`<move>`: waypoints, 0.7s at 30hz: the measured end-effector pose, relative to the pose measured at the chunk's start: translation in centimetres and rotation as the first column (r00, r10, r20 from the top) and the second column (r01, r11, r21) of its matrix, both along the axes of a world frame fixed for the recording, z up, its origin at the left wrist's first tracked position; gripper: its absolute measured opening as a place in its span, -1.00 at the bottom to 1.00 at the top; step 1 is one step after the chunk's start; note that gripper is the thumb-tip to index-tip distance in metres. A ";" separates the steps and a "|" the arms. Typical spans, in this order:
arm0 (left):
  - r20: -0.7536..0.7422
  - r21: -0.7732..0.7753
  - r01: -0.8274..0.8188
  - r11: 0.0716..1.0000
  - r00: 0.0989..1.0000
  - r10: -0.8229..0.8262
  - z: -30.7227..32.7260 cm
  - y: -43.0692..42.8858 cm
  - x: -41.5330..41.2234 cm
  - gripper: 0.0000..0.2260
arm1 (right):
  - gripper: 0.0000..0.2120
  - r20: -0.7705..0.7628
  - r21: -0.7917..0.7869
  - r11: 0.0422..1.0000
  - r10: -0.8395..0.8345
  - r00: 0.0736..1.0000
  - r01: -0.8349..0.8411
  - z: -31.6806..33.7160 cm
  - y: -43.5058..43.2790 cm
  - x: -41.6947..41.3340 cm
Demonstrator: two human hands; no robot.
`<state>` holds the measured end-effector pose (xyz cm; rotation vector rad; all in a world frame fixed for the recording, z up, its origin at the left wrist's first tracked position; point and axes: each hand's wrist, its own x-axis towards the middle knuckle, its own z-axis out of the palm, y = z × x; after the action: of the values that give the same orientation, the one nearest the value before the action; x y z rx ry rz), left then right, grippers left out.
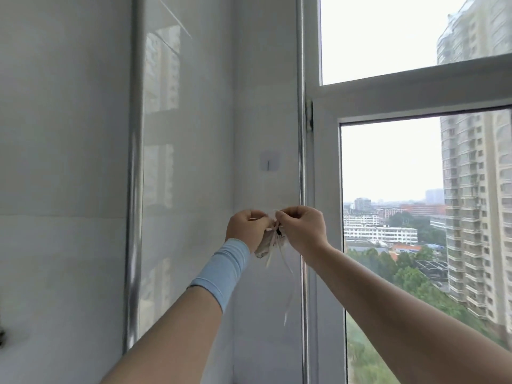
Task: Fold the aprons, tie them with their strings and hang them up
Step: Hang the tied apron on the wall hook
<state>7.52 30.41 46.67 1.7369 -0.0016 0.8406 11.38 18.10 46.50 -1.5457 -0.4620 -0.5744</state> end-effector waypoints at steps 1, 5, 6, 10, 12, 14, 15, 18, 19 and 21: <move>0.052 0.071 -0.081 0.994 0.996 0.078 1.0 -0.1 0.3 -0.90 | -0.89 0.018 -0.005 0.999 -0.034 0.999 0.034 1.1 0.4 0.3; 0.230 0.274 -0.300 0.914 0.943 0.241 4.5 0.3 1.6 -0.93 | -0.89 0.080 -0.014 0.993 -0.115 0.990 0.117 5.1 1.7 1.2; 0.238 0.278 -0.276 0.920 0.948 0.212 5.3 0.7 2.0 -0.95 | -0.89 0.095 -0.016 0.989 -0.147 0.985 0.149 6.0 2.0 1.4; 0.240 0.263 -0.215 0.941 0.959 0.152 8.2 1.6 3.5 -0.85 | -0.89 0.150 -0.044 0.964 -0.252 0.956 0.262 9.3 3.0 2.3; 0.246 0.290 -0.215 0.932 0.958 0.145 9.3 2.1 4.3 -0.86 | -0.86 0.161 -0.080 0.949 -0.289 0.944 0.304 10.4 3.6 2.7; 0.223 0.323 -0.196 0.926 0.966 0.127 10.0 2.4 5.0 -0.84 | -0.85 0.156 -0.110 0.933 -0.323 0.933 0.342 11.1 3.9 3.1; 0.213 0.337 -0.186 0.923 0.970 0.118 10.3 2.5 5.3 -0.84 | -0.85 0.151 -0.123 0.925 -0.340 0.928 0.359 11.4 4.1 3.3; 0.206 0.417 -0.192 0.888 0.972 0.113 10.9 2.7 6.0 -0.81 | -0.85 0.138 -0.160 0.894 -0.400 0.906 0.419 12.3 4.6 3.9; 0.196 0.443 -0.194 0.875 0.974 0.117 10.9 2.7 6.2 -0.79 | -0.84 0.135 -0.174 0.884 -0.414 0.900 0.433 12.5 4.7 4.1; 0.171 0.478 -0.199 0.855 0.976 0.131 10.8 2.9 6.6 -0.77 | -0.86 0.119 -0.193 0.875 -0.428 0.896 0.444 12.5 4.8 4.4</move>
<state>14.15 33.28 57.50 2.1793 -0.1733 1.1569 15.80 22.87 59.05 -1.8592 -0.2298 -0.9588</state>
